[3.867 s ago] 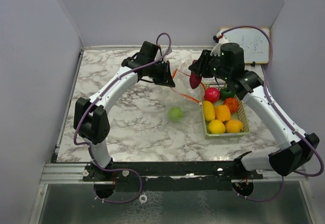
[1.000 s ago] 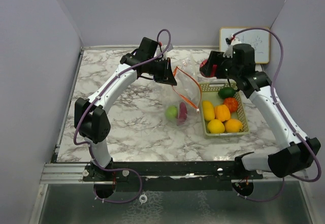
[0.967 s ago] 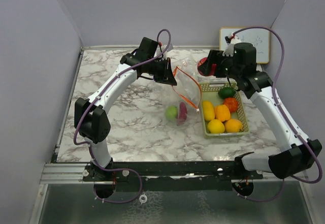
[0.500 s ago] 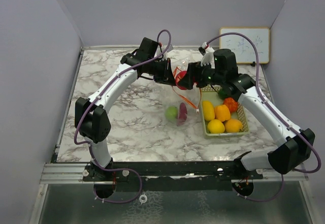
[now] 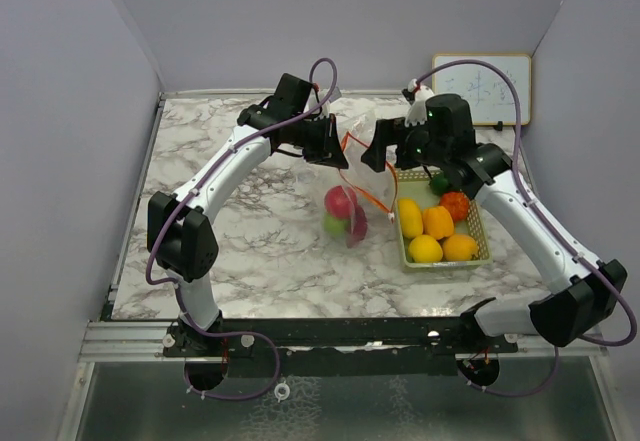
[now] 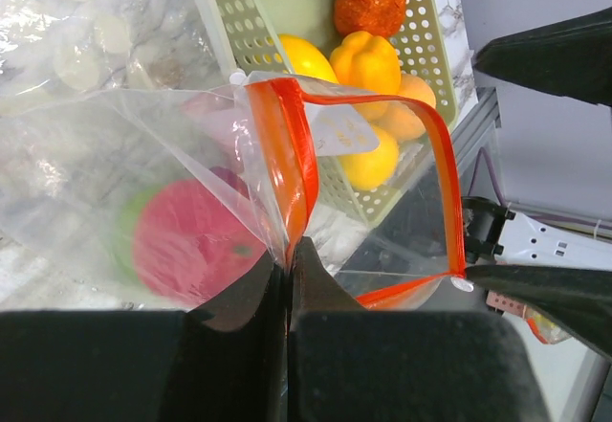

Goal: Place the food in the zip-top bag and seal the zipper
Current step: Place the fake fruit in the zipper food storage bag, then pick up the fake fruit from the bin.

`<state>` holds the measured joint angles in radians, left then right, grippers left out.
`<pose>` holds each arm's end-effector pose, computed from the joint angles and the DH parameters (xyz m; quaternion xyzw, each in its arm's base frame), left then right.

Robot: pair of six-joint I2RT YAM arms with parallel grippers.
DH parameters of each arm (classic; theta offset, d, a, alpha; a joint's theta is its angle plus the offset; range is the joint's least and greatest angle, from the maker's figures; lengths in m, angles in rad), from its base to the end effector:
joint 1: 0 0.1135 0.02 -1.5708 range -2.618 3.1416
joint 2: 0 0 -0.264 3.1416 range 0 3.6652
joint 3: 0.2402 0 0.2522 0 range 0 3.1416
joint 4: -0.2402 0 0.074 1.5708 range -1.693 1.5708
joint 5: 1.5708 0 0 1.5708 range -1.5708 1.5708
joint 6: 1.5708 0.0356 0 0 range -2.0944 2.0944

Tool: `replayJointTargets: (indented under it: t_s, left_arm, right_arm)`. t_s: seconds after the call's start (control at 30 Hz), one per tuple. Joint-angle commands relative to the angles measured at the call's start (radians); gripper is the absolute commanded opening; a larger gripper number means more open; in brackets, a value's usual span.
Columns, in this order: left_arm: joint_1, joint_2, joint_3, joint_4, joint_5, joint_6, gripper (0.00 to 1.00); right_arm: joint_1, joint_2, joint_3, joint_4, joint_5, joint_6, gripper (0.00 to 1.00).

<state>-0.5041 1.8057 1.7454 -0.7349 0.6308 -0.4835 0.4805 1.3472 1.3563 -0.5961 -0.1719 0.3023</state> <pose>0.3414 -0.2123 0.3420 0.1264 0.8788 -0.4233 0.1804 0.2603 0.1425 0.3727 -0.1185 0.8711 0.2495 0.4061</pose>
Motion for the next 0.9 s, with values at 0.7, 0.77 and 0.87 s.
replayJointTargets:
  t_s: [0.7, 0.77, 0.87]
  left_arm:
    - [0.001, -0.029, -0.01, 0.011, 0.021, 0.017, 0.0]
    - [0.001, -0.026, -0.008, 0.008, 0.019, 0.018, 0.0]
    - [0.001, -0.019, -0.004, 0.004, 0.017, 0.021, 0.0]
  right_arm:
    - [-0.267, 0.208, -0.175, -0.223, 0.576, 0.262, 1.0]
    - [-0.27, 0.243, -0.181, -0.208, 0.587, 0.258, 0.99]
    - [-0.277, 0.277, -0.197, -0.163, 0.587, 0.247, 1.0]
